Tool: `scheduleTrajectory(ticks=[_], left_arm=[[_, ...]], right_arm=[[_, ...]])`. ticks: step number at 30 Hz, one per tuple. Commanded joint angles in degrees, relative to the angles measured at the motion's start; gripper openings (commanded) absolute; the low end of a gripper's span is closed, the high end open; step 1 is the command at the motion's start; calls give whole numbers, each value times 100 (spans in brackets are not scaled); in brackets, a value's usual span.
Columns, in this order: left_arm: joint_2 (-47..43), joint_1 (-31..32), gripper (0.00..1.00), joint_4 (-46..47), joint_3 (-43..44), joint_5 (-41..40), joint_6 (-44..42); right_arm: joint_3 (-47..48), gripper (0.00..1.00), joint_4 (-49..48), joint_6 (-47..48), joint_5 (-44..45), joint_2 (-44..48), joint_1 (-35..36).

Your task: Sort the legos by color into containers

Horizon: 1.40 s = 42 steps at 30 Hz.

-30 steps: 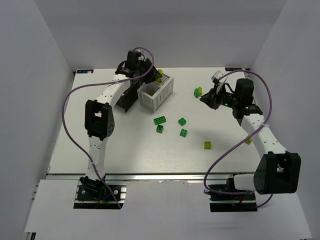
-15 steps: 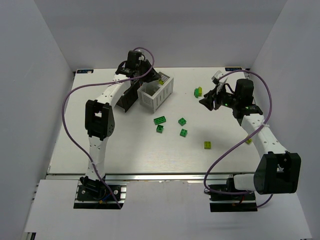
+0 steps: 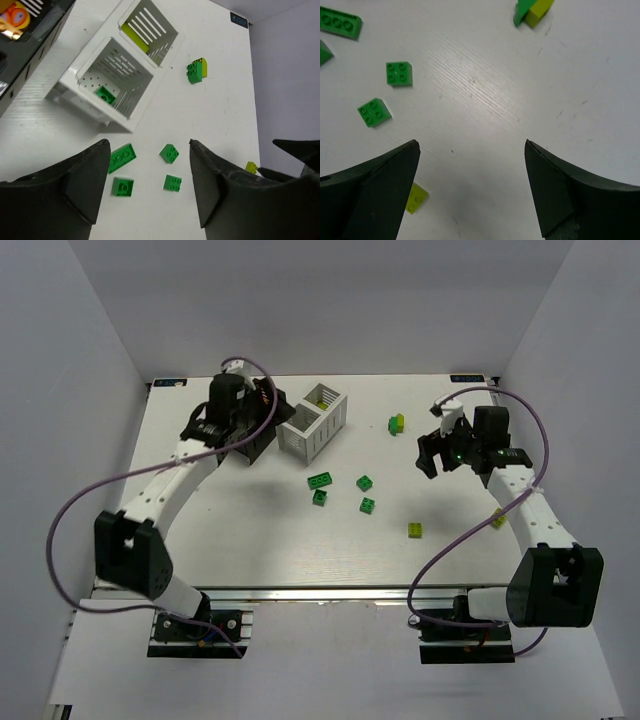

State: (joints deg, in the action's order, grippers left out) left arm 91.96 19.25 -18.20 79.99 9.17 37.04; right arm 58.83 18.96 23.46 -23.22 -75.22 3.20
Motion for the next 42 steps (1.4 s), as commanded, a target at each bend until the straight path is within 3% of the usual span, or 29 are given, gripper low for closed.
scheduleTrajectory(ticks=[1,7,11,14,24,42], left_arm=[[-828,9,76,466,-895,-407,-127],[-1663,-8,79,633,-1958,-653,31],[-2111,-26,80,791,-2522,-1029,163],[-2358,-35,81,826,-2865,-1119,234],[-2604,-44,81,984,-3533,-987,524],[-2631,-44,81,1090,-3771,-978,682]], right_arm=[[366,89,766,281,468,8,-135],[498,89,1443,-508,1195,-230,-259],[349,89,1628,-1466,2879,-361,-469],[270,89,1734,-2020,3532,-554,-680],[305,89,1954,-2979,3526,-1283,-1734],[164,89,1707,-3471,3737,-1970,-2078]])
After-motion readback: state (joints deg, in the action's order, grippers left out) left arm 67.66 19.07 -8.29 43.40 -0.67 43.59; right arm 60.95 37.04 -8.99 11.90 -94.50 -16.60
